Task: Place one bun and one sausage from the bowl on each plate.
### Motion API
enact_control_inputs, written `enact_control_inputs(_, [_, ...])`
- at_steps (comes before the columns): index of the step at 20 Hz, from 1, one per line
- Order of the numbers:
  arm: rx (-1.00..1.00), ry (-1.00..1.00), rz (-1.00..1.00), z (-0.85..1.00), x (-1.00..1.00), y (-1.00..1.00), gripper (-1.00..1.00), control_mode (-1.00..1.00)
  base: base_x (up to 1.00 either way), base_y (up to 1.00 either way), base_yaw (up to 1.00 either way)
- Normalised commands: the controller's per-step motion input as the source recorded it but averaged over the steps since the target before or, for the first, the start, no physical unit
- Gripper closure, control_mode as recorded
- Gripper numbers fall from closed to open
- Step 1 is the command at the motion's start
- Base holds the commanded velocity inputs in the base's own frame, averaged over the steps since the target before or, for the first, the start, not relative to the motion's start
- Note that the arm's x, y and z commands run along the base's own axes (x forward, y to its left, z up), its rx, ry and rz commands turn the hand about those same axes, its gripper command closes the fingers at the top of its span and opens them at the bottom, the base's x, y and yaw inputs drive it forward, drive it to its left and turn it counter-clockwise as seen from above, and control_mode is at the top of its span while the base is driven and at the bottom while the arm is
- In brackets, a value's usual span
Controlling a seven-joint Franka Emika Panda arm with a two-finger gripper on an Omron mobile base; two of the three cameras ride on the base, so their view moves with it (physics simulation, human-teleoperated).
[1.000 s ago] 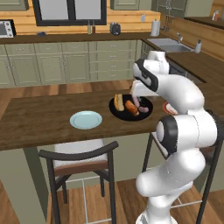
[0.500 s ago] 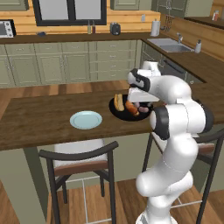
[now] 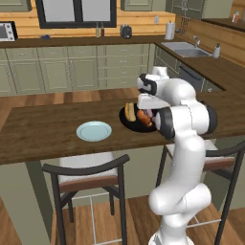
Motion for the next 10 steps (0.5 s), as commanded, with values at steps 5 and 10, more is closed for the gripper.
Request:
enact_control_inputs(5, [0.00, 0.06, 0.00, -0.43, 0.57, -0.08, -1.00, -1.00, 0.00, 0.00, 0.00])
enact_control_inputs(10, [0.00, 0.06, 0.00, -0.41, 0.51, -0.01, -1.00, -1.00, 0.00, 0.00, 0.00])
